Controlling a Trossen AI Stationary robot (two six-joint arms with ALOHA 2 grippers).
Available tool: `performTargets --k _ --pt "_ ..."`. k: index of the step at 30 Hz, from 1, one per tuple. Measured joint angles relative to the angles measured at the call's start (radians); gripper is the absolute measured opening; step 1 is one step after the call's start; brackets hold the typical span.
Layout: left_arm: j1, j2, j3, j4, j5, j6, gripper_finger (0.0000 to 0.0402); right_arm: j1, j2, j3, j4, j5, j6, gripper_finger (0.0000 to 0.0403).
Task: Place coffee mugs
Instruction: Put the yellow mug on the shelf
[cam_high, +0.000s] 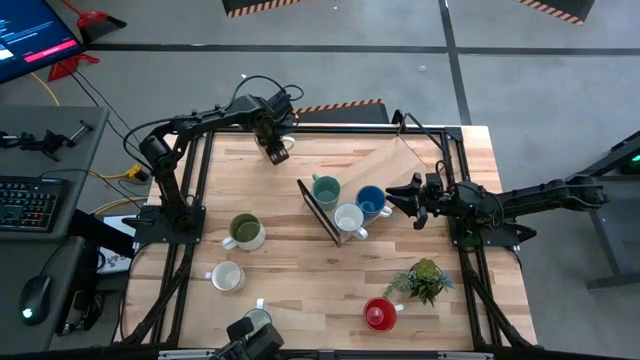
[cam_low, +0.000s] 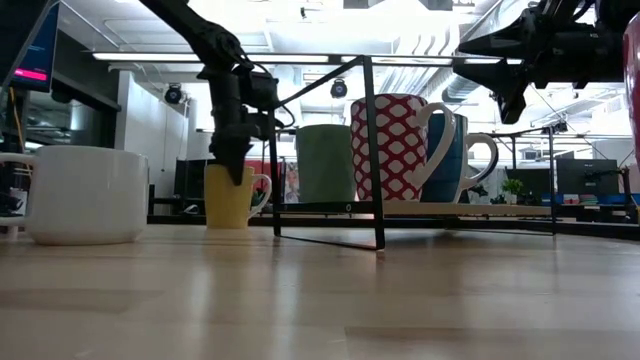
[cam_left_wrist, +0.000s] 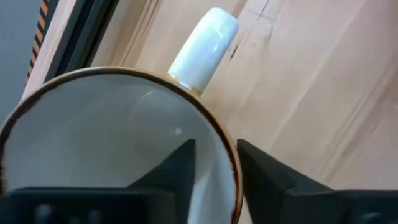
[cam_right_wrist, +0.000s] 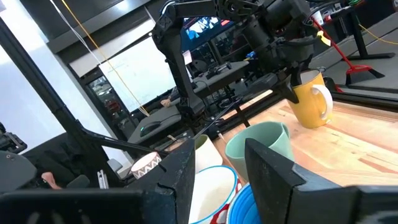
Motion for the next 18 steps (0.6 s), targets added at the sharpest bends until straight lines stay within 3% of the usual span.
performTargets --k 4,12,18 --pt "0.0 -0.001 0.0 -0.011 -0.003 0.01 0.0017 0.0 0.0 0.0 0.0 0.0 0.0 0.0124" --pt "0.0 -0.003 0.014 -0.036 -0.008 0.005 0.0009 0.0 0.0 0.0 0.0 0.0 0.0 0.0124" --pt "-0.006 -0.004 0.144 -0.184 -0.017 0.036 0.0009 0.0 0.0 0.0 0.0 0.0 -0.004 0.0124"
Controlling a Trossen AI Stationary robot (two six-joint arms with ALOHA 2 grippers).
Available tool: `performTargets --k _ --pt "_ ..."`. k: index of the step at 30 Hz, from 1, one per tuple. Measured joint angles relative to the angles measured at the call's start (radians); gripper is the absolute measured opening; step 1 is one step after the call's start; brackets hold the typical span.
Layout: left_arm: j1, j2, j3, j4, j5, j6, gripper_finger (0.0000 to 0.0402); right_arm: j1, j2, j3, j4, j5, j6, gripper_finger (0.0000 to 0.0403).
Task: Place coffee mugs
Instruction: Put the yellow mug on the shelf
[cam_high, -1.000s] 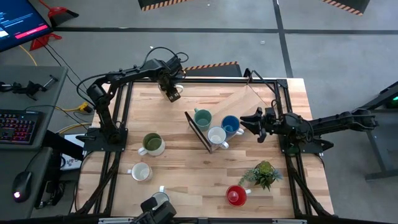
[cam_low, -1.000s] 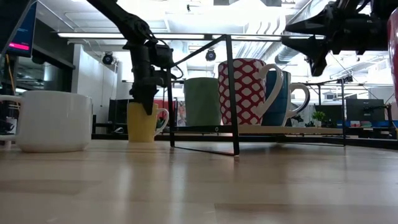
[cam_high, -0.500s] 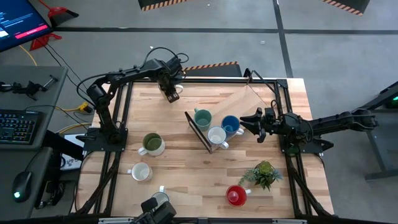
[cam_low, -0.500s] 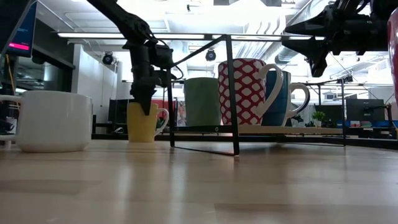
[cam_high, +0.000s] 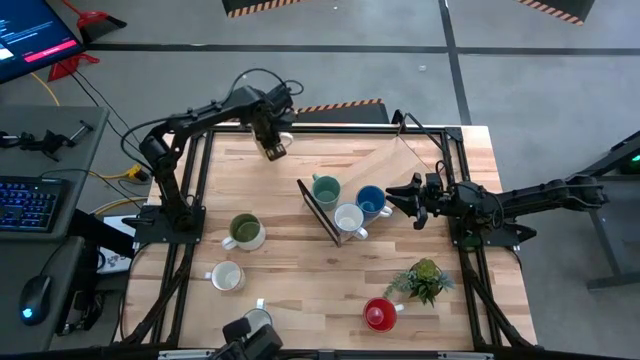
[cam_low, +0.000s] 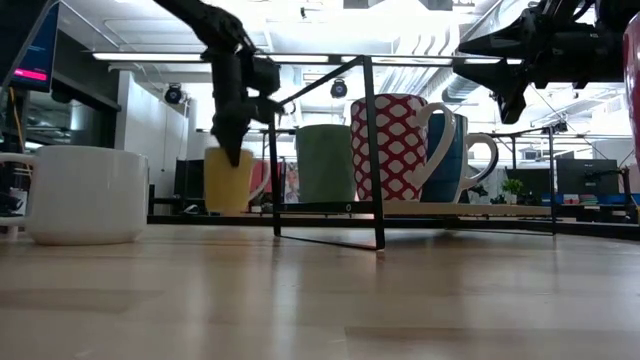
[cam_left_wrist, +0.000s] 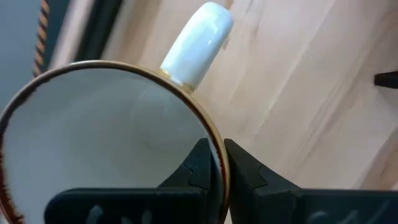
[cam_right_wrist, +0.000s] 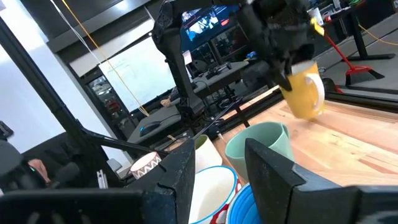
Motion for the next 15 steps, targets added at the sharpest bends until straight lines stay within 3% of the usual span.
performTargets --k 8,15 --pt "-0.052 0.0 0.2 -0.091 -0.034 0.002 0.0008 0.0 0.0 0.0 0.036 0.011 -0.032 0.0124" --pt "-0.159 -0.001 0.297 -0.086 -0.032 -0.015 0.0008 0.0 -0.014 0.0 0.266 0.088 -0.286 0.0124"
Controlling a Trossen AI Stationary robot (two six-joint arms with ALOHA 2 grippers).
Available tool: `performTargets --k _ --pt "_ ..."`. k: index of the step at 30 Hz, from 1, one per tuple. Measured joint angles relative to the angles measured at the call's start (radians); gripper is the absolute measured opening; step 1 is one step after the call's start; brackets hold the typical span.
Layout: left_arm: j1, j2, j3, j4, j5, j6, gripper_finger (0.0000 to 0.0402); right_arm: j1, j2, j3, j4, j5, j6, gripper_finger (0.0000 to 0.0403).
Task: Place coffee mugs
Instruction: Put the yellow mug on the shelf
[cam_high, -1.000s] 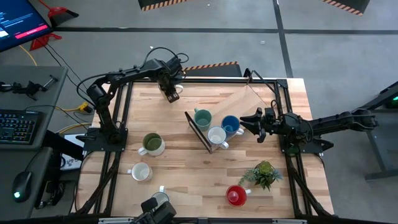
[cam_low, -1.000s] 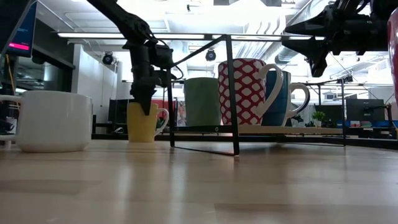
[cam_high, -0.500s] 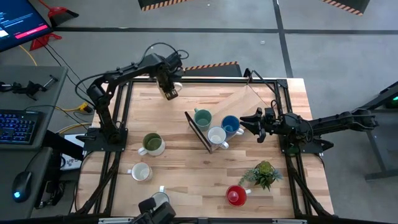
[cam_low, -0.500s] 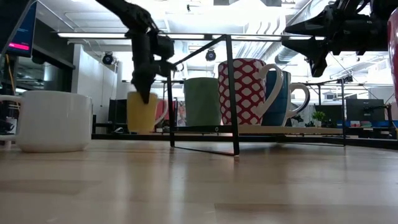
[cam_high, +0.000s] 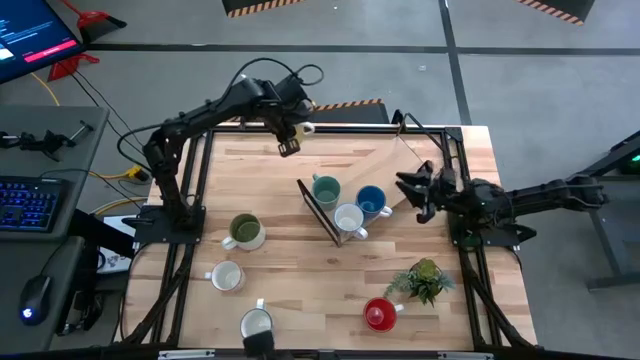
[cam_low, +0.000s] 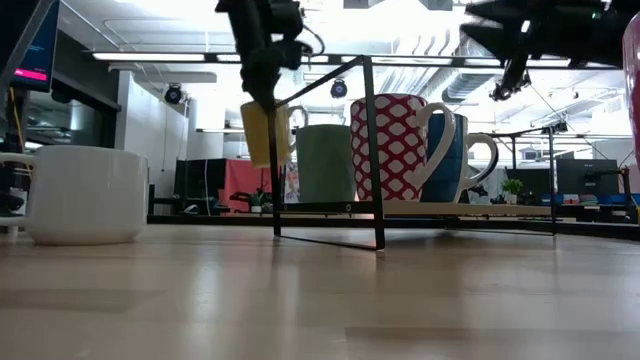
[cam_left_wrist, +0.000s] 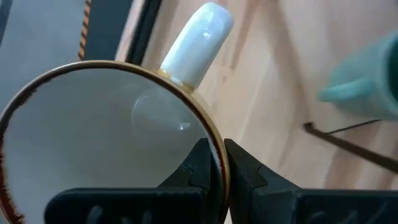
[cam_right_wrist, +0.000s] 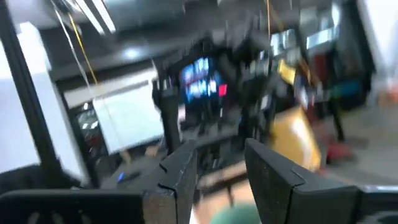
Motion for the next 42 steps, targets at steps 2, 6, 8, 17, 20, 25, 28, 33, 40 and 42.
performTargets --k 2,6,8,17,20,25,28,33,40,42 --pt "-0.023 0.0 0.021 -0.006 0.001 -0.019 0.0008 0.004 -0.026 0.0 0.028 -0.011 -0.048 0.0124" --pt "-0.059 0.0 0.05 0.004 -0.001 -0.029 0.0008 0.021 -0.124 0.0 0.029 -0.023 -0.09 0.0124" --pt "-0.072 0.0 0.062 -0.001 -0.002 -0.031 0.0008 0.033 -0.193 0.0 0.025 -0.024 -0.117 0.0124" --pt "-0.112 0.0 0.09 0.049 0.006 -0.074 0.0008 0.098 -0.452 0.274 -0.763 0.005 -0.031 0.0124" --pt "-0.125 0.005 0.09 0.092 0.06 -0.101 0.0008 0.112 -0.439 0.448 -1.047 0.051 0.005 0.0124" --pt "-0.156 0.044 0.093 0.176 0.091 -0.133 0.0008 0.115 -0.387 0.636 -1.286 0.053 0.005 0.0124" --pt "-0.178 0.087 0.14 0.163 0.083 -0.153 0.0008 0.115 -0.369 0.671 -1.361 0.061 0.006 0.0124" --pt "-0.214 0.194 0.301 0.12 0.078 -0.154 0.0008 0.115 -0.374 0.659 -1.388 0.068 0.019 0.0124" --pt "-0.26 0.347 0.518 0.03 0.065 -0.152 0.0008 0.115 -0.371 0.657 -1.45 0.087 0.075 0.0124" --pt "-0.269 0.349 0.502 0.034 0.065 -0.159 0.0008 0.115 -0.371 0.657 -1.448 0.086 0.082 0.0124"
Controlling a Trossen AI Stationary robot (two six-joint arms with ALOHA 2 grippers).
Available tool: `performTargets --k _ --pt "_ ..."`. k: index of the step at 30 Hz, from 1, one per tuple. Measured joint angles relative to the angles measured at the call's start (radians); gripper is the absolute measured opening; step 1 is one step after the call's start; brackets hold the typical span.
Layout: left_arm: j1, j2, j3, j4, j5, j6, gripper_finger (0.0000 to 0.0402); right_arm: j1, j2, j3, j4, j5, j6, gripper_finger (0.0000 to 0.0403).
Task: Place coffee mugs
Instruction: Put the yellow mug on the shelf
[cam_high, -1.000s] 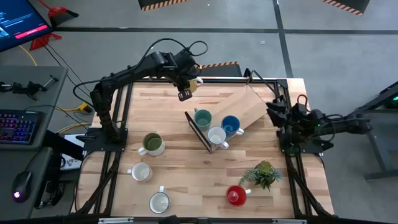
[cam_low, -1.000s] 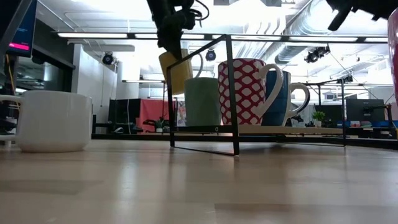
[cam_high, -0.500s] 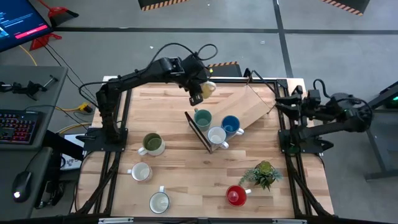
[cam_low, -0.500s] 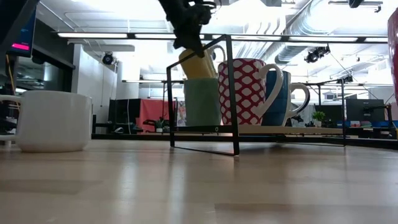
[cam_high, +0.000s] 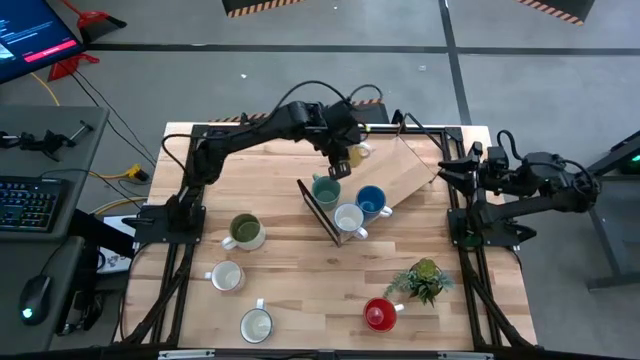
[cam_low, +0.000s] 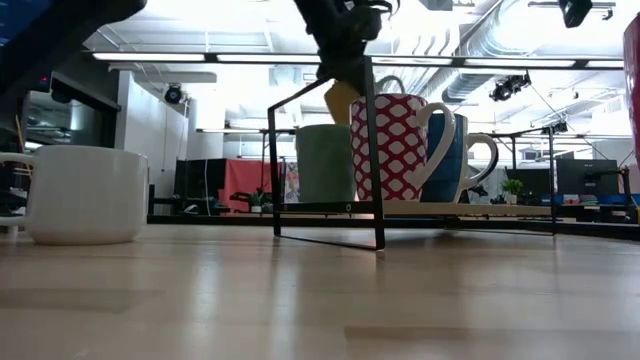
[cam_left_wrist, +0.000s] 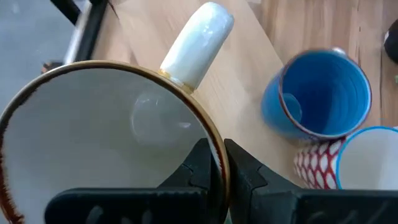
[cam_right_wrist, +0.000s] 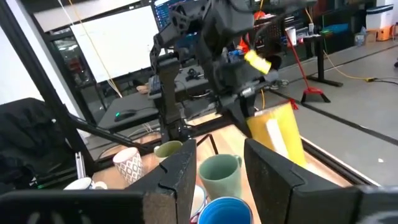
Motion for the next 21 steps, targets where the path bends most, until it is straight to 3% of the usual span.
performTargets --k 21 --pt "-0.086 0.062 0.001 -0.004 -0.013 -0.026 0.0008 0.0 0.0 0.0 -0.013 -0.014 0.028 0.0124"
